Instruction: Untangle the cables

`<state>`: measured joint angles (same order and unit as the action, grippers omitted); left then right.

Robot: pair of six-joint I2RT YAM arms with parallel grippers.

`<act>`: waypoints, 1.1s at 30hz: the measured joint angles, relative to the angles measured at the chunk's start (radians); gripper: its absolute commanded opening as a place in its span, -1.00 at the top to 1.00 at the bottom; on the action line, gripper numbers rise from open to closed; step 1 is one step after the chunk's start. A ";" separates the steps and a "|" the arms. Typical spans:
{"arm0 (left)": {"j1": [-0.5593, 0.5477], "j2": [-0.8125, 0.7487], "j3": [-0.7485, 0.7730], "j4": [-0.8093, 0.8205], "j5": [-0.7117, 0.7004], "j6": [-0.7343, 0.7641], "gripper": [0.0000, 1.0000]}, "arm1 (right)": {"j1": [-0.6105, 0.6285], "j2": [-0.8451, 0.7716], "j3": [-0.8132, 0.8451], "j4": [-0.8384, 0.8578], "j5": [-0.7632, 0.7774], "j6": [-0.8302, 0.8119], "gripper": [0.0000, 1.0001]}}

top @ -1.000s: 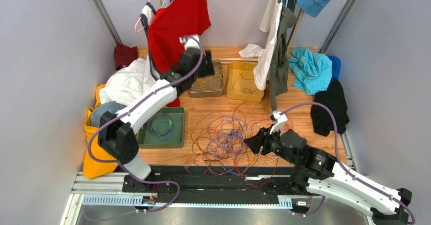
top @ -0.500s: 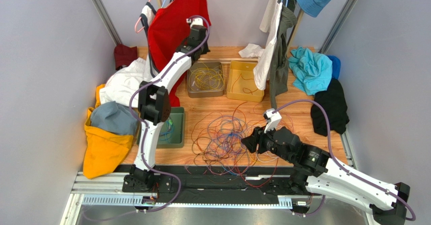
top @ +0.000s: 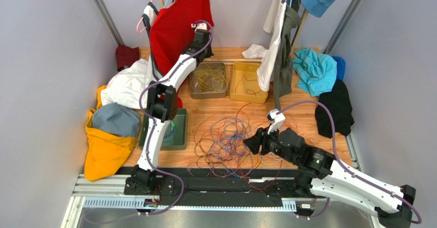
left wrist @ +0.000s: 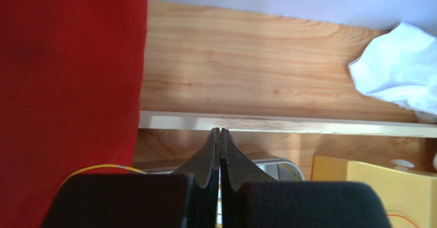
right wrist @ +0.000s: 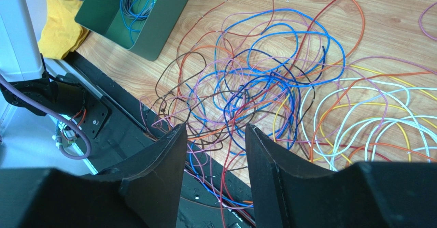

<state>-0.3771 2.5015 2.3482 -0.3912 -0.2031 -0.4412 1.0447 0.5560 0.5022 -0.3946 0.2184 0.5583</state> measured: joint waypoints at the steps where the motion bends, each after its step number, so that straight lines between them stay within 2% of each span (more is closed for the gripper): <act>1: 0.000 -0.004 -0.027 0.015 0.005 -0.005 1.00 | 0.000 0.003 0.000 0.004 0.000 -0.002 0.02; 6: 0.002 -0.053 -0.257 0.100 0.023 -0.043 1.00 | 0.000 0.006 -0.005 0.018 0.000 -0.002 0.02; 11: 0.003 -0.153 -0.492 0.105 0.043 -0.076 1.00 | 0.000 -0.040 -0.027 0.018 0.000 0.007 0.03; 17: 0.003 -0.297 -0.653 0.147 0.037 -0.092 0.98 | 0.000 -0.093 -0.039 0.018 0.001 0.027 0.03; 19: 0.003 -0.335 -0.654 0.161 0.035 -0.092 0.82 | 0.000 -0.095 -0.046 0.019 0.005 0.030 0.03; 20: 0.003 -0.357 -0.654 0.173 0.033 -0.092 0.58 | 0.000 -0.093 -0.050 0.018 0.008 0.031 0.03; 23: 0.003 -0.435 -0.655 0.197 0.037 -0.095 0.55 | 0.000 -0.076 -0.061 0.019 0.016 0.033 0.03; 25: -0.003 -0.502 -0.675 0.215 0.041 -0.096 0.59 | 0.000 -0.055 -0.065 0.023 0.017 0.037 0.03; 28: -0.022 -0.653 -0.787 0.245 0.034 -0.096 0.99 | 0.000 -0.031 -0.078 0.052 0.015 0.047 0.04; 33: -0.143 -0.961 -1.096 0.296 0.010 -0.119 1.00 | 0.000 -0.023 -0.098 0.081 0.010 0.059 0.06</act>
<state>-0.5198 1.5402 1.2518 -0.0952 -0.1936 -0.5602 1.0447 0.5335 0.4046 -0.3134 0.2283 0.6174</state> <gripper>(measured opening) 0.007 0.479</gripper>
